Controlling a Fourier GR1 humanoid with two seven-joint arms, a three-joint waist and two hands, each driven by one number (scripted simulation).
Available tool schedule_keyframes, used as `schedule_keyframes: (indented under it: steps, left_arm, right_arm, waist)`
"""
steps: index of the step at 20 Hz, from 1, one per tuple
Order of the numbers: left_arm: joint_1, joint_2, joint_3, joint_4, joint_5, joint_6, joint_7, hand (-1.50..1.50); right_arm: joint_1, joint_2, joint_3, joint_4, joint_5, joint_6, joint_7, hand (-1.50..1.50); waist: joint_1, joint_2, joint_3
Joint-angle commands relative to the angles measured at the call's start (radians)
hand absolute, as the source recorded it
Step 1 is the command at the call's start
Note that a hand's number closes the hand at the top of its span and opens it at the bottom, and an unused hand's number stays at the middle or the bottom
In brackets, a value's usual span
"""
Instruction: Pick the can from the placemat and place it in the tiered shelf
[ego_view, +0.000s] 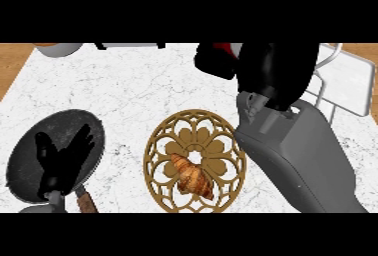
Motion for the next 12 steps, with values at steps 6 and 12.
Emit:
schedule_keyframes:
  steps: [6, 12]
  left_arm:
    - [0.014, 0.03, 0.02, 0.005, 0.009, -0.041, -0.029, 0.0]
    - [-0.028, -0.011, -0.014, 0.009, -0.022, -0.001, 0.009, 0.0]
  right_arm:
    - [-0.136, -0.112, -0.266, -0.067, -0.027, 0.288, 0.123, 1.5]
    - [-0.154, -0.173, -0.372, -0.037, -0.079, 0.359, 0.023, 1.5]
  waist:
    - [0.015, 0.006, 0.0]
    - [0.02, 0.011, 0.001]
